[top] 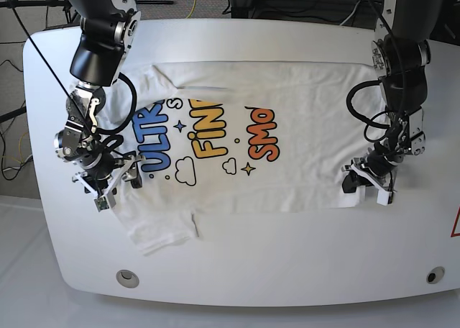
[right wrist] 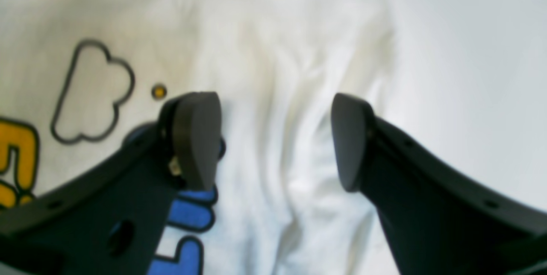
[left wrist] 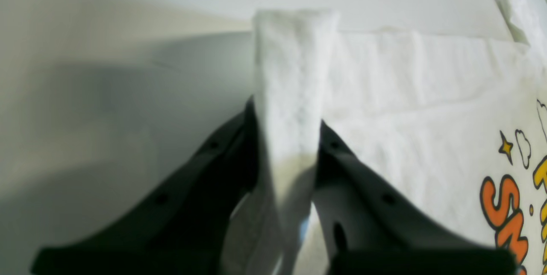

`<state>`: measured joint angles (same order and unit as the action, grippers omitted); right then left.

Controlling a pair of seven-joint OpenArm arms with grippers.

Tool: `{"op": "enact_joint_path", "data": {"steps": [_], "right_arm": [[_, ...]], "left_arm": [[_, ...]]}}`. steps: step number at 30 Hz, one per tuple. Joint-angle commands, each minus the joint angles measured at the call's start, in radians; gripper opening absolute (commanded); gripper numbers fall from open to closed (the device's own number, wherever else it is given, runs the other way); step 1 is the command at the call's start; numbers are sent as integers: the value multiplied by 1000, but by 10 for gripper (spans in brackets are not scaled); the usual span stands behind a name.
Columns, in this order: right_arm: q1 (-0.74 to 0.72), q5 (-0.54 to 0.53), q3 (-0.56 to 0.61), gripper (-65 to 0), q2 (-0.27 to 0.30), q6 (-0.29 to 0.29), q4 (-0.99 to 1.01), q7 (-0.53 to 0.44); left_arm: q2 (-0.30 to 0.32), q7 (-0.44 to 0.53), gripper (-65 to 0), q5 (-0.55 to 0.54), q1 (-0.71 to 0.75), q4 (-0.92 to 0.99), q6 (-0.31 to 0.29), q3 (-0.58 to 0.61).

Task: Fold the T-shirt properly
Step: 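Lower both grippers onto the shirt's side edges and pinch the fabric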

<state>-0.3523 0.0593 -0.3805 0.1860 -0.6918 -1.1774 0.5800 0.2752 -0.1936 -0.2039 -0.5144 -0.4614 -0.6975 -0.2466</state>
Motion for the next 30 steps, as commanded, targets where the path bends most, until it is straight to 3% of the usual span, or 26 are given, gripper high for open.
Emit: {"op": "enact_joint_path", "data": {"steps": [1,11,15,19,26,30], "right_arm": [[-31,-13,-2,-256,14,-1,-49,-21],[-47,-11,-5,-256,31,4,-105,-22],[-67,-11,-5,-256,53,50,-45,-36],[-113,-11,-5,-256,79,93,58,-99],[-204,-13,-5,-251,120,102,288,-216],[-262,-13,-5,-195,142,103,425,-286]], "left_arm": [[11,-19,-580,11,-17,-6,-1,0],[11,-19,-579,11,-17,-6,-1,0],[11,-19,-579,11,-17,-6,-1,0],[12,-19,-579,11,-17,-6,-1,0],[14,-20,-579,11,-17,-6,-1,0],[14,-20,-579,11,-17,-6,-1,0]]}}
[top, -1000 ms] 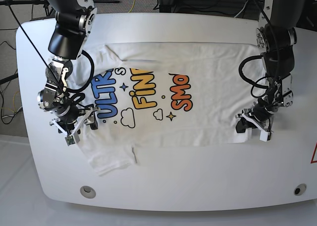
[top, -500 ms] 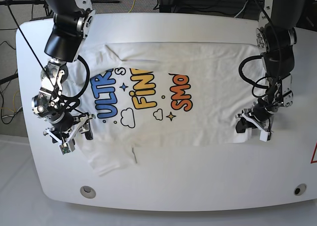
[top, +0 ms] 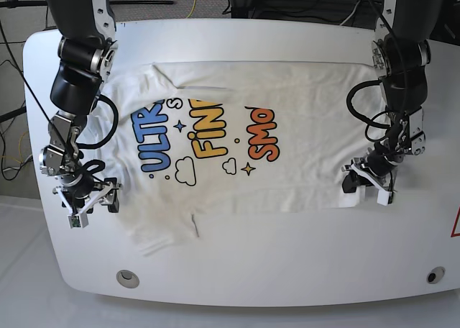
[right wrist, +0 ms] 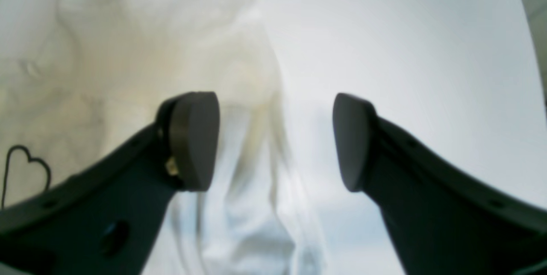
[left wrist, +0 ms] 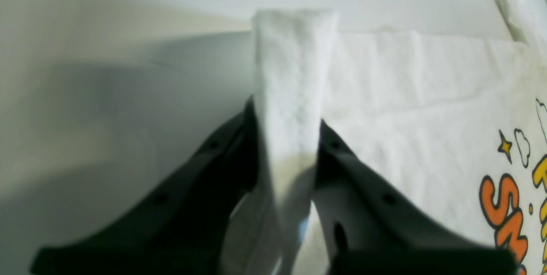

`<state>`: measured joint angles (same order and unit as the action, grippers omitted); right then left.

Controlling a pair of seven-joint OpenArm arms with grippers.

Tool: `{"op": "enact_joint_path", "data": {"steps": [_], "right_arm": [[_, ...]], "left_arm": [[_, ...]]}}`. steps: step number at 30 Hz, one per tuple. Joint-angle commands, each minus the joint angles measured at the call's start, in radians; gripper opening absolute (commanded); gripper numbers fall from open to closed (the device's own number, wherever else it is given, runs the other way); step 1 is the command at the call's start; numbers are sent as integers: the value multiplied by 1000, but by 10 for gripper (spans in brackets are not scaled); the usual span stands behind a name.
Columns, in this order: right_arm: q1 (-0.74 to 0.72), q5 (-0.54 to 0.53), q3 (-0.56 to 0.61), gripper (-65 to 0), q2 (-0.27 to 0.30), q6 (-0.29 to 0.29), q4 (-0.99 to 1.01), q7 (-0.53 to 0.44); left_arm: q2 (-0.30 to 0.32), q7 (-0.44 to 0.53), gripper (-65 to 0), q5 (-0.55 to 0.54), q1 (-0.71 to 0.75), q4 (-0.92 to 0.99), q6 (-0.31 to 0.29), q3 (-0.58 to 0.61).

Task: Fold the T-shirt properly
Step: 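Lower both grippers onto the shirt's side edges and pinch the fabric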

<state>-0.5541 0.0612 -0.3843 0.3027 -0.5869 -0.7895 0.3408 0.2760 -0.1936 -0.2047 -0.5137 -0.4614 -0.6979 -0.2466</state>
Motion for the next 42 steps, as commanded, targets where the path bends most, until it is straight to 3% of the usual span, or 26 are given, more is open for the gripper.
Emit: {"op": "enact_joint_path", "data": {"steps": [1,5,17,24,31,42], "right_arm": [[-73,-14,-2,-175,29,-2,71,-64],[-106,-14,2,-136,36,-2,158,-118],[-134,-10,3,-128,46,0,301,-246],[-133,104,0,-128,39,0,374,-348],[-137,137,0,-128,37,0,447,-434],[-136,170,0,-132,36,0,471,-460]], "left_arm": [[13,-20,-579,12,-18,-6,0,0],[13,-20,-579,12,-18,-6,0,0],[13,-20,-579,12,-18,-6,0,0],[13,-22,-579,12,-18,-6,0,0],[13,-50,-579,11,-20,-7,0,0],[15,-50,-579,11,-20,-7,0,0]]}}
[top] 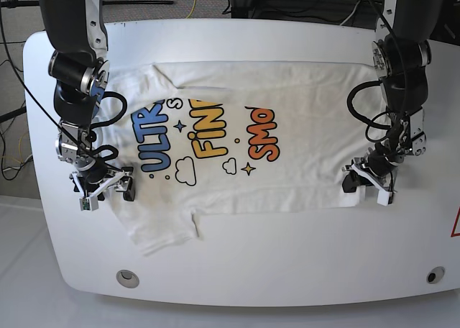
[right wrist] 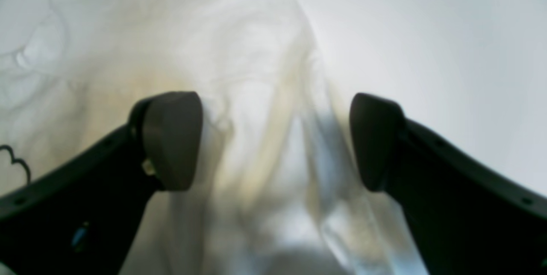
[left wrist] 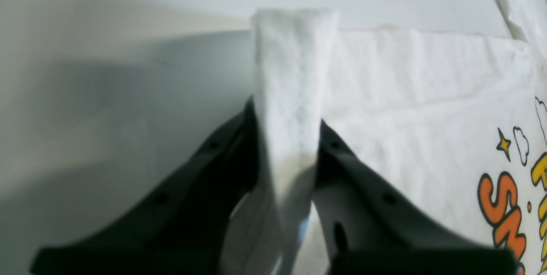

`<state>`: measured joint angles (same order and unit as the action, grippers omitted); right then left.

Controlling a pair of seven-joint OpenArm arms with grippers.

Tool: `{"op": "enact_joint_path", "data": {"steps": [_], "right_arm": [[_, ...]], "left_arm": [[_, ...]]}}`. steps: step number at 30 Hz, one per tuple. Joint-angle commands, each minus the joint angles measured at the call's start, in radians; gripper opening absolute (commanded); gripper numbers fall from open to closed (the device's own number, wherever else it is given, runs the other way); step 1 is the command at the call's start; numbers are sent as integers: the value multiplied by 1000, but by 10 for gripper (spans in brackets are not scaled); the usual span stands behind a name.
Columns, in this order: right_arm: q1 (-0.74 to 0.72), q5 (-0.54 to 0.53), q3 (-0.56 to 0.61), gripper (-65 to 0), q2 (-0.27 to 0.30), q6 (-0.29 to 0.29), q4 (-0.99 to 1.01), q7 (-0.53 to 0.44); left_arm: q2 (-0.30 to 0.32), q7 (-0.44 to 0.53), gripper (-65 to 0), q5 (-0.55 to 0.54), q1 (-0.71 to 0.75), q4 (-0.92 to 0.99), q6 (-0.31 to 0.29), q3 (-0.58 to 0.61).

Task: Fold the T-shirt properly
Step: 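Lower both grippers onto the shirt's side edges and pinch the fabric, then hold the side edges and drag the left gripper inward across the shirt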

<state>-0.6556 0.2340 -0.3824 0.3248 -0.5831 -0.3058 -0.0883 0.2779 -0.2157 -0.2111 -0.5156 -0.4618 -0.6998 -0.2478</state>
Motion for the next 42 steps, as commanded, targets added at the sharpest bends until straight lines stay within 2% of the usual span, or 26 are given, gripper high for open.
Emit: {"op": "enact_joint_path", "data": {"steps": [1,3,6,9,10,12,22,27,37,42], "right_arm": [[-34,0,-2,-135,13,-4,-13,-31],[-34,8,0,-157,12,-5,-13,-31],[-34,20,0,-280,-5,-7,-14,-29],[-37,32,0,-498,-10,-4,-16,-28],[-37,38,0,-592,-10,-4,-16,-28],[-37,48,1,-650,-13,-5,-16,-26],[-39,129,1,-650,-31,-4,-23,-26],[-20,129,-3,-650,-34,-4,-118,-17],[50,121,-3,-650,-39,-10,-385,172],[110,127,-3,-650,-72,-11,-560,261]], "left_arm": [[13,-27,-579,17,-18,-7,2,2],[13,-27,-579,17,-18,-7,2,2],[13,-27,-579,17,-18,-7,2,2],[13,-27,-579,17,-18,-7,2,2],[13,-27,-579,17,-18,-7,2,2],[13,-27,-579,17,-19,-7,2,2],[14,-27,-579,17,-19,-7,2,2],[27,-24,-579,17,-27,-38,2,2],[27,-26,-579,17,-27,-139,2,2],[27,-50,-579,19,-27,-165,2,2]]}}
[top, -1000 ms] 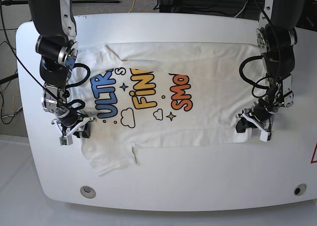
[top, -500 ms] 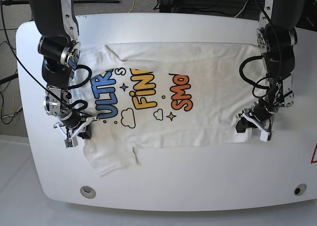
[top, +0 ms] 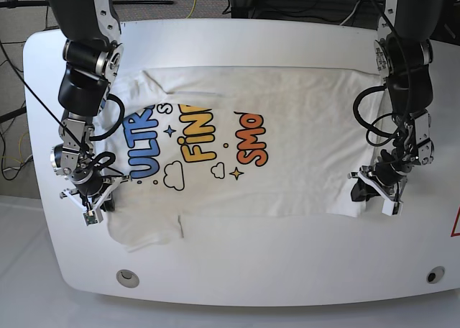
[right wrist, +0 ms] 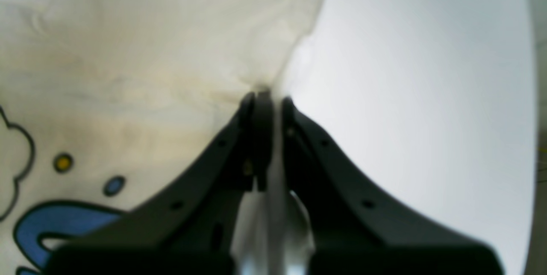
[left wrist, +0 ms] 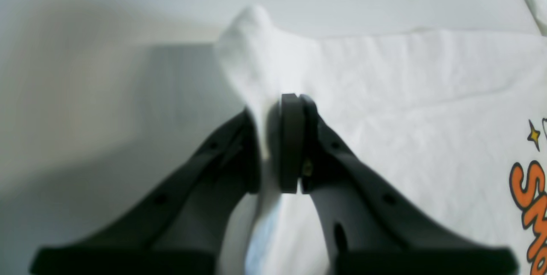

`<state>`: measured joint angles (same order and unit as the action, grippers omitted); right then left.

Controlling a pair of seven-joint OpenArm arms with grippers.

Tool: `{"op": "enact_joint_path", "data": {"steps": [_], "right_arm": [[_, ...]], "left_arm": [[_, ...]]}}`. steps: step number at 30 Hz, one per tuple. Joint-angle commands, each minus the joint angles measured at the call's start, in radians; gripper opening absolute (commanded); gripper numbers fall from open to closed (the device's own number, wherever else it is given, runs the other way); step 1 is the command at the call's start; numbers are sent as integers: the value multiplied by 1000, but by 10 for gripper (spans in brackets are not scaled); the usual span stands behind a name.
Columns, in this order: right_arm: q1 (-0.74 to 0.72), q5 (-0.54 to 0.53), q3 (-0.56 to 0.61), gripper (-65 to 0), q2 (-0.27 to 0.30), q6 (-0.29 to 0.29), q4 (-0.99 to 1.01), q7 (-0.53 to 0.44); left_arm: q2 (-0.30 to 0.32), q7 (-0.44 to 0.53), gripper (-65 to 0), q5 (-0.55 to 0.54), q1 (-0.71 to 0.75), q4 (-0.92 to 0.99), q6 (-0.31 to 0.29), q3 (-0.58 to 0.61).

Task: Fold the T-shirt properly
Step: 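Hold the side edges and drag the left gripper inward across the shirt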

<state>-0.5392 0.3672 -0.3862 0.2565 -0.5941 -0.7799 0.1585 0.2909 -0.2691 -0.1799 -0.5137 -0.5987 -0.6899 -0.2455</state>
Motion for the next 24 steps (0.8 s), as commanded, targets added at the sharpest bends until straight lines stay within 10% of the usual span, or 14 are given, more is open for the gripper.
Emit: {"op": "enact_joint_path", "data": {"steps": [1,24], "right_arm": [[6,-6,0,-650,-7,0,-118,33],[258,-3,2,-650,-61,0,-583,269]], "left_arm": [[14,-5,-579,-13,-29,-36,-8,-1],[14,-218,-579,-13,0,-283,-8,-2]]}}
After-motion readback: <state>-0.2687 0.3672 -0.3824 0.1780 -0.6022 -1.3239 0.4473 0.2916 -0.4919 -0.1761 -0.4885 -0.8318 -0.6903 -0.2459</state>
